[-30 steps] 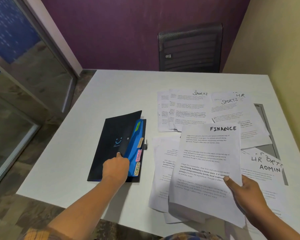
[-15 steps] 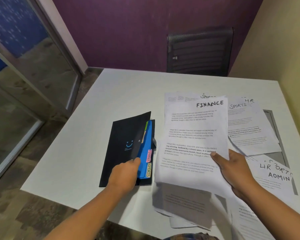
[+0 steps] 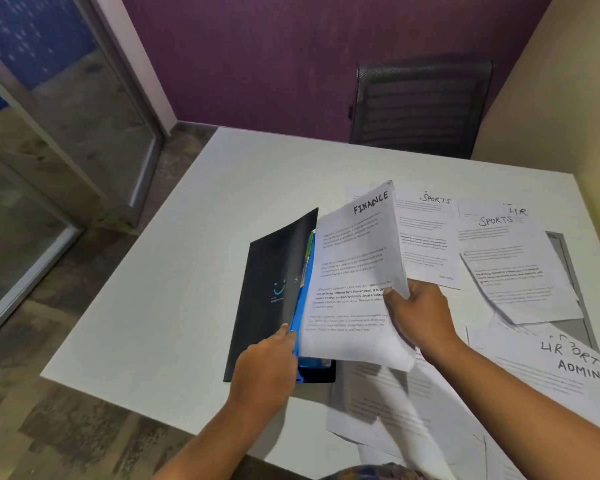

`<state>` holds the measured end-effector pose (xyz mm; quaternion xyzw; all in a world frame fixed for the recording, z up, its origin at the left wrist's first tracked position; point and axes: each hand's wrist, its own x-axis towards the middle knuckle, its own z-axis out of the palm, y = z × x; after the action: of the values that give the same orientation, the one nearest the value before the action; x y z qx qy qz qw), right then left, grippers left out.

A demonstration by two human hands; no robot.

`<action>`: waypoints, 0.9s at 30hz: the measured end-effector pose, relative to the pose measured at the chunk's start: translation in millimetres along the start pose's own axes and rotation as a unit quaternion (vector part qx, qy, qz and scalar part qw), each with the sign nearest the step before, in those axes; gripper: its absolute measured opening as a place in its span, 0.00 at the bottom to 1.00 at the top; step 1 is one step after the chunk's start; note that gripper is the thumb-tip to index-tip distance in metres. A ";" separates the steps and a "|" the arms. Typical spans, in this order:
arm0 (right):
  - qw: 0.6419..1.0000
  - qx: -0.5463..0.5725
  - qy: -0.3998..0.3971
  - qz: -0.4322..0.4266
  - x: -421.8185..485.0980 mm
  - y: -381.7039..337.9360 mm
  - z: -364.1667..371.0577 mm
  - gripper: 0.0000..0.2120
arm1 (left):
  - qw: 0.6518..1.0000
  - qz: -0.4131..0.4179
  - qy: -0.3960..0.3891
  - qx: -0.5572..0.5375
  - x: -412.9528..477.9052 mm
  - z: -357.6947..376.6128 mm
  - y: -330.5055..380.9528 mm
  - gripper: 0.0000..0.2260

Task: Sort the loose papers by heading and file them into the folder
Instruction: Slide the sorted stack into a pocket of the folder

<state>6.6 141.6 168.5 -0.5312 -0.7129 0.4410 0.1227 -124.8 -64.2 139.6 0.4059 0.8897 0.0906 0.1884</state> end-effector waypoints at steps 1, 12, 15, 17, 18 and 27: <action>1.000 -0.009 -0.002 -0.005 -1.0 -4.1 3.6 0.10 | 1.000 0.001 0.001 -0.012 -1.0 -1.4 -0.9 0.18; 0.994 -0.100 0.031 -0.027 -7.7 -32.8 25.6 0.18 | 0.996 0.025 0.039 -0.077 -4.1 -16.1 -22.8 0.21; 0.992 -0.121 0.003 -0.036 -9.2 -40.4 35.0 0.15 | 0.996 0.033 0.036 -0.069 -0.8 -13.1 -27.7 0.21; 0.991 -0.123 -0.020 -0.037 -8.9 -45.7 42.6 0.13 | 0.997 0.036 0.034 -0.064 1.2 -12.2 -28.0 0.21; 0.991 -0.127 -0.029 -0.036 -8.9 -48.3 46.4 0.12 | 0.997 0.039 0.033 -0.059 1.7 -12.1 -27.7 0.21; 0.977 -0.204 -0.060 -0.033 -9.0 -70.9 46.9 0.10 | 0.998 0.033 0.044 -0.029 7.7 -20.9 -28.0 0.21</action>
<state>-66.0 107.2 197.7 -0.4935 -0.8113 0.3129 -0.0166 -157.2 -76.9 147.9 0.4249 0.8802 0.1404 0.1582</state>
